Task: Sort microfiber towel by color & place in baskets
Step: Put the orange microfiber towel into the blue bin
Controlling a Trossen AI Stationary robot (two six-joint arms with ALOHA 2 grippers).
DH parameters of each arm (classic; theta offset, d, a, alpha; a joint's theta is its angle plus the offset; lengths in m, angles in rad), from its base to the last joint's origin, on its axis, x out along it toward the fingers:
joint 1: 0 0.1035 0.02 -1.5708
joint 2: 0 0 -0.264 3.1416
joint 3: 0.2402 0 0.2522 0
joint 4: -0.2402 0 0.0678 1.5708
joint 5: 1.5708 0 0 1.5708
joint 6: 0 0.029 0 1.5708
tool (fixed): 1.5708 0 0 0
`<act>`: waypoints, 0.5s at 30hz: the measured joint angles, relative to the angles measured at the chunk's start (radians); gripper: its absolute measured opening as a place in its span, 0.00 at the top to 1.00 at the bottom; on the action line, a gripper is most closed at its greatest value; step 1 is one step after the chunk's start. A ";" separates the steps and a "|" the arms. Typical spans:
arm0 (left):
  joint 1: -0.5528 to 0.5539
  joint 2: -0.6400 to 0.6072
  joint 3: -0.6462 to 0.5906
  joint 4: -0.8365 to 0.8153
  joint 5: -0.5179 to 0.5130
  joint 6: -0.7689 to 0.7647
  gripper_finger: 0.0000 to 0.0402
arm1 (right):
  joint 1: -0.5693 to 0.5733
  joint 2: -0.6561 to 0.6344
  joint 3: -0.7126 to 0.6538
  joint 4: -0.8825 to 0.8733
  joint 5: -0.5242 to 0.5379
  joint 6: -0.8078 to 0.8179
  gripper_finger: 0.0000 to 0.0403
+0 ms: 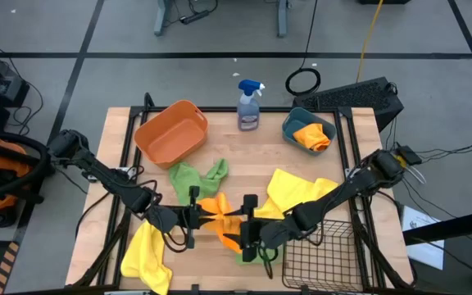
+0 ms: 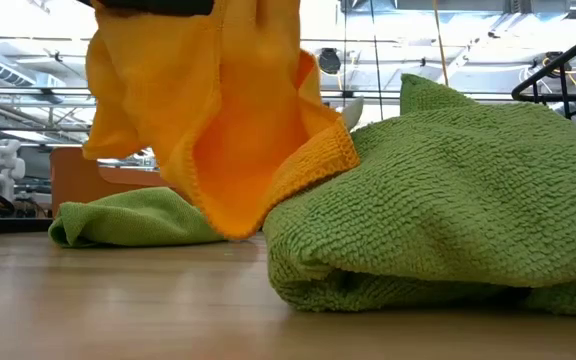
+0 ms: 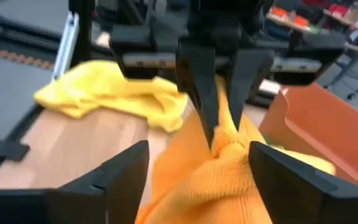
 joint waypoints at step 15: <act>-0.008 0.000 0.000 0.002 0.126 0.002 0.96 | -0.028 0.013 0.006 -0.053 -0.125 0.044 0.37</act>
